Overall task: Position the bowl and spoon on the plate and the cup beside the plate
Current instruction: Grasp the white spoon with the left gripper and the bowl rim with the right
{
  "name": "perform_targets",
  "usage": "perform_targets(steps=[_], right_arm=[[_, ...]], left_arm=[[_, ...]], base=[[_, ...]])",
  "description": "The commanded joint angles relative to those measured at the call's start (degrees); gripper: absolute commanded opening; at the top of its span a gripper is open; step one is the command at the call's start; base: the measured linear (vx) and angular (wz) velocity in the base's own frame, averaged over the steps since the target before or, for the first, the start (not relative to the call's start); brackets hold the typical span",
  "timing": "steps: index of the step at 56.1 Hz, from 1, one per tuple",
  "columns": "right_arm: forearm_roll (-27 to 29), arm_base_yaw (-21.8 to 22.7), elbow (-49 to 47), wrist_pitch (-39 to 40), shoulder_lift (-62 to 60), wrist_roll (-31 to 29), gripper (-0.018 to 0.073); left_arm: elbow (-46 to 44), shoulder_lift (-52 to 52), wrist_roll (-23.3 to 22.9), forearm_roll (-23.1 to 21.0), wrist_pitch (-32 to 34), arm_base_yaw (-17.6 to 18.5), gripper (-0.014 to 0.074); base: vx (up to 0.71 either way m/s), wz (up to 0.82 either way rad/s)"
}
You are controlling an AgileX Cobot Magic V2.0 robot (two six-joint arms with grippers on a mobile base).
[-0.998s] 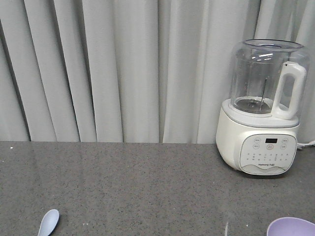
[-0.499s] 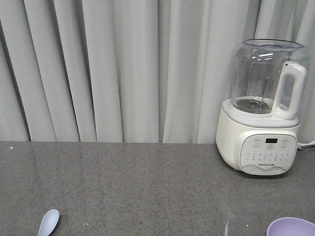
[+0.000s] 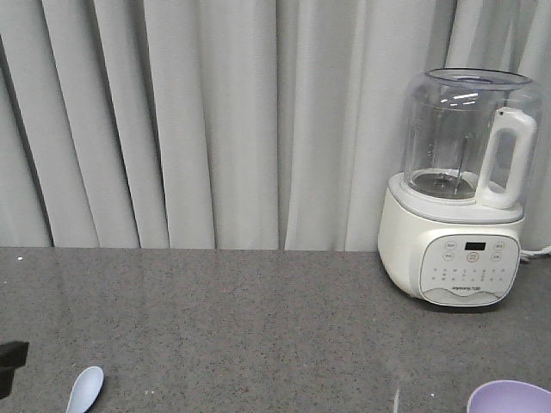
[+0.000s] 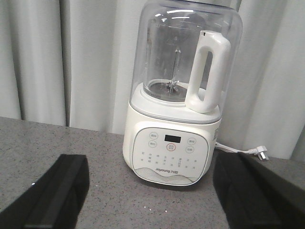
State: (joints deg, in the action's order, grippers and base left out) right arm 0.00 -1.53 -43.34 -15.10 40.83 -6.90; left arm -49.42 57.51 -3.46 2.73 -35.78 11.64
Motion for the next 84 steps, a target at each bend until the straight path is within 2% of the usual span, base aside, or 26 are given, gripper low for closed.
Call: perform_targets(steps=[1, 5, 12, 18, 51, 55, 60, 70, 80, 84], right_arm=[[0.34, 0.09, -1.99, 5.06, -0.02, -0.56, 0.0581], [0.68, 0.09, -1.99, 4.2, -0.02, -0.46, 0.0581], [0.77, 0.09, -1.99, 2.65, -0.02, -0.39, 0.0581], [0.77, 0.09, -1.99, 2.36, -0.02, -0.39, 0.0581], [0.0, 0.09, -1.99, 1.4, -0.02, -0.56, 0.0581], [0.0, 0.09, -1.99, 0.95, -0.02, -0.56, 0.0581], [0.0, 0.09, -1.99, 0.38, -0.02, -0.61, 0.0581], [0.0, 0.09, -1.99, -0.1, -0.02, -0.6, 0.0581], [0.0, 0.09, -1.99, -0.15, -0.02, -0.6, 0.0581], [0.0, 0.09, -1.99, -1.13, -0.02, -0.55, 0.0581]], left_arm=[[-5.23, 4.93, -0.1, -2.73, -4.01, 0.1, 0.0559], [-7.28, 10.18, -0.05, -4.48, -7.13, 0.1, 0.0555], [-8.28, 17.53, 1.31, -7.05, -7.01, 0.1, 0.0555], [-8.28, 22.69, 3.46, -6.99, -6.56, 0.1, 0.0555], [-13.99, 36.11, 3.46, -6.78, -10.24, 0.1, 0.054], [-13.99, 36.34, 3.46, -6.78, -10.58, 0.1, 0.0498], [-13.99, 36.28, 3.46, -6.78, -10.88, 0.1, 0.0379], [-13.99, 36.28, 6.21, -6.78, -12.43, 0.1, -0.0011], [-16.93, 33.92, 6.6, -9.7, -14.83, 0.1, -0.0008], [-19.16, 31.19, 8.6, -11.74, -15.07, 0.1, -0.0008]], base=[[0.0, 0.0], [0.0, 0.0], [0.0, 0.0], [0.0, 0.0], [0.0, 0.0], [0.0, 0.0], [0.0, 0.0], [0.0, 0.0], [0.0, 0.0], [0.0, 0.0]])
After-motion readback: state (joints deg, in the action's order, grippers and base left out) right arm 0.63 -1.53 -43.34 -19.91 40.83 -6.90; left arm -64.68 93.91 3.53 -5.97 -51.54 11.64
